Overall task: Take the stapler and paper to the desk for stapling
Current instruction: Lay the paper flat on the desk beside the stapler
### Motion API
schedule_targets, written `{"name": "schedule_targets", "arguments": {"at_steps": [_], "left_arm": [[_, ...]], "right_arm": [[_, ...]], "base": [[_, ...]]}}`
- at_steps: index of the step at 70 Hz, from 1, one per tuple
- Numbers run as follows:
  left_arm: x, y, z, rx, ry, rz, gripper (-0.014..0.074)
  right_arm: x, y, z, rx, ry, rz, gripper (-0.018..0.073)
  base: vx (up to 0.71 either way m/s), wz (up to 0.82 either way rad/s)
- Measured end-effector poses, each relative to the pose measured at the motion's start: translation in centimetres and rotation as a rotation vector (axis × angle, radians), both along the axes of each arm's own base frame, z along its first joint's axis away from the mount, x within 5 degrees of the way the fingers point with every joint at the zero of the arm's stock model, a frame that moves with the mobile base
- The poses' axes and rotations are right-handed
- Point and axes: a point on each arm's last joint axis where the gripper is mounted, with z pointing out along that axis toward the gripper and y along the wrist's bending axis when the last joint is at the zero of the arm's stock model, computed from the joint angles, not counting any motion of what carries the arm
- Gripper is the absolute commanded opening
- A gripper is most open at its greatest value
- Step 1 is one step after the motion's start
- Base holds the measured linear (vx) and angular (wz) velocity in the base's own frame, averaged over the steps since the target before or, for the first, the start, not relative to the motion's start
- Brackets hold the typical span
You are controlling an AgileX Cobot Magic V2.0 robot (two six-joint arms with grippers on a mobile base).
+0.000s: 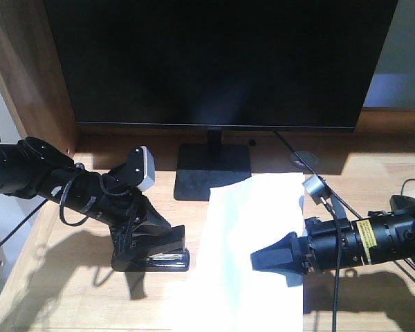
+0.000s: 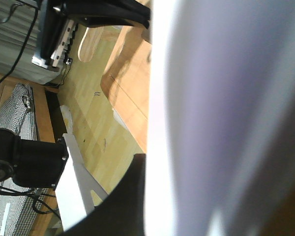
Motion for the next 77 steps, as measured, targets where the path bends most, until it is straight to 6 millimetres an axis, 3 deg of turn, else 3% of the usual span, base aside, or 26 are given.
{"name": "schedule_targets", "arguments": {"at_steps": [16,39,57,77], "left_arm": [[0.0,0.0,0.0,0.000,0.000,0.000,-0.0006],[0.0,0.0,0.0,-0.001,0.001,0.000,-0.0006],[0.0,0.0,0.0,-0.001,0.001,0.000,-0.0006],[0.0,0.0,0.0,-0.001,0.001,0.000,-0.0006]], "right_arm": [[0.8,0.5,0.5,0.013,-0.054,0.001,-0.0003],[0.7,4.1,1.4,0.032,-0.090,0.108,-0.0003],[1.8,3.6,0.2,-0.094,-0.067,-0.027,-0.0003],[2.2,3.5,-2.2,-0.131,0.013,-0.065,-0.0003]], "base": [[0.00,0.00],[0.00,0.00],[0.00,0.00],[0.00,0.00]]}}
